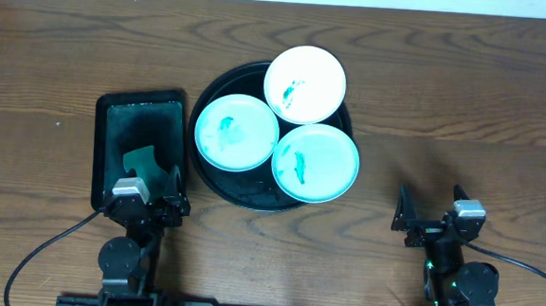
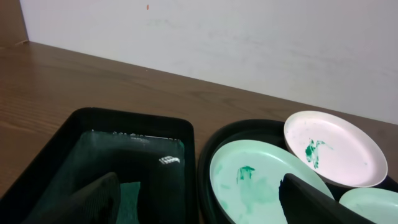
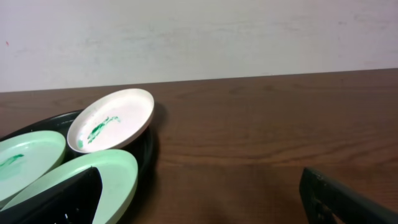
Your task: Clean dirty plates on tray and stack at the side
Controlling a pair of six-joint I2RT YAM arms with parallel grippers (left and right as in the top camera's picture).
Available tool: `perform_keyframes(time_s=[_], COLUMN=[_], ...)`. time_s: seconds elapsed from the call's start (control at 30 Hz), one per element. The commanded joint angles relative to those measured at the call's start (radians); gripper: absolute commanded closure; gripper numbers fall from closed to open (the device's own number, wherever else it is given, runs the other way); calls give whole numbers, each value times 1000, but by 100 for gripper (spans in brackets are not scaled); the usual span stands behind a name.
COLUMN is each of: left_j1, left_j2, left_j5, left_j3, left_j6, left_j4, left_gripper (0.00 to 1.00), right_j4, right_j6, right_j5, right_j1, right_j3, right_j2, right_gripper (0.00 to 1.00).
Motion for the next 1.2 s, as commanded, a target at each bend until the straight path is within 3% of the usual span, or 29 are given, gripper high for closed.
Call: perform_keyframes(time_s=[0.0,0.4,0.63,0.7,0.93,1.17], left_j1=[-2,-2,-2,-2,-2,-2], left_j2=[2,2,2,2,10,154], left_j5=[3,3,3,4,125,142], left_j3=[-11,-11,-11,-11,-6,93], left_j6=[14,14,13,13,13,9], left_j4=[-42,-42,-41,-39,-35,-39], left_gripper=[18,18,18,18,18,18], right_j4=[-3,-3,0,5,25,-8], right_j6=[0,1,220,285,280,270], right_j5=[-12,-22,-60,-106,-386,-465], right_j1=[-14,-14,-14,-14,-14,-14], right_j3=[-1,-1,-1,-1,3,85], right_j2=[1,1,1,1,1,38], right_gripper=[1,1,1,1,1,1])
